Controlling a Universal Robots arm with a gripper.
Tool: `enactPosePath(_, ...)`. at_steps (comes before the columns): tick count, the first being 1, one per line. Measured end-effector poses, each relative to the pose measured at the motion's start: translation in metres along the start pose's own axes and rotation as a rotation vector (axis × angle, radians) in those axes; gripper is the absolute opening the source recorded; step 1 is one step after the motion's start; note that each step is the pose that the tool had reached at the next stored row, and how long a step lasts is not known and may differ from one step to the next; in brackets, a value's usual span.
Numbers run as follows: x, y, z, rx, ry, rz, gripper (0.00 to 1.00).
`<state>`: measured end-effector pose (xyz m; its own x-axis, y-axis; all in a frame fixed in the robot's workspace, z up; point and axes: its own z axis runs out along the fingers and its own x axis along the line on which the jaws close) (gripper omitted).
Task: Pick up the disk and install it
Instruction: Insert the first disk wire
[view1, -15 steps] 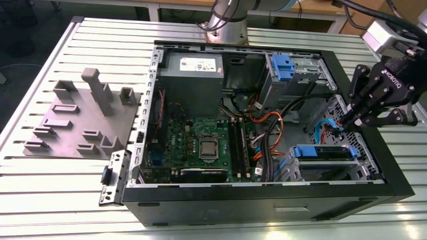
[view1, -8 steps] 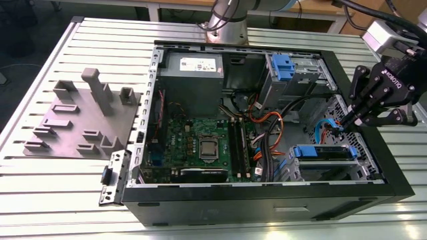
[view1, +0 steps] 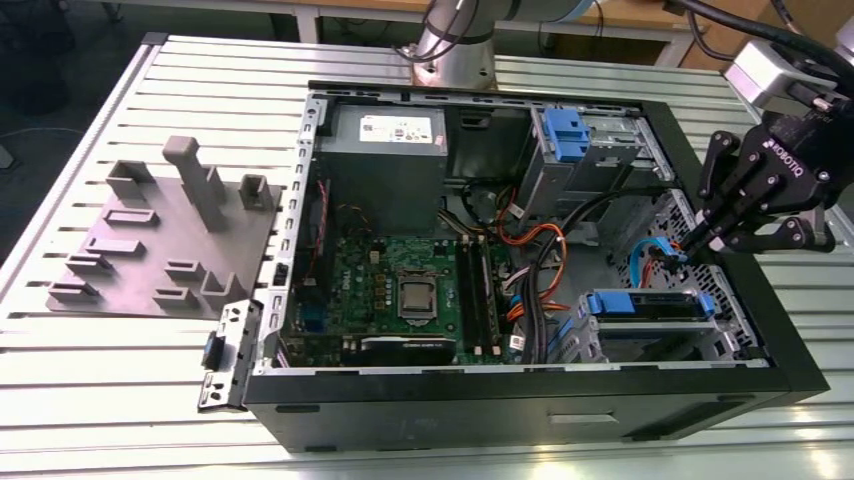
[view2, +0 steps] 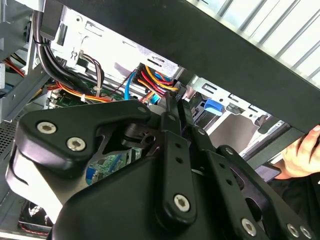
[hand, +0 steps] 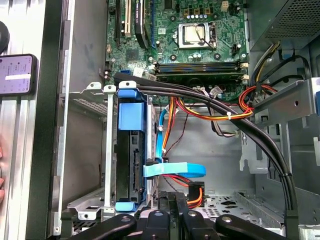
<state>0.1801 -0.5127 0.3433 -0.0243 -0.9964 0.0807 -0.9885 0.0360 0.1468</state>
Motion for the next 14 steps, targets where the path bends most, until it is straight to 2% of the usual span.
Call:
enactPosePath(3, 0.0, 0.0, 0.0, 0.0, 0.0, 0.0, 0.18)
enactPosePath(4, 0.0, 0.0, 0.0, 0.0, 0.0001, 0.0, 0.24)
enactPosePath(8, 0.0, 0.0, 0.0001, 0.0, 0.0001, 0.0, 0.24)
enactPosePath(10, 0.0, 0.0, 0.0001, 0.0, 0.0002, 0.0, 0.22)
enactPosePath(11, 0.0, 0.0, 0.0001, 0.0, 0.0001, 0.0, 0.16)
enactPosePath(14, 0.0, 0.0, 0.0001, 0.0, 0.0001, 0.0, 0.16)
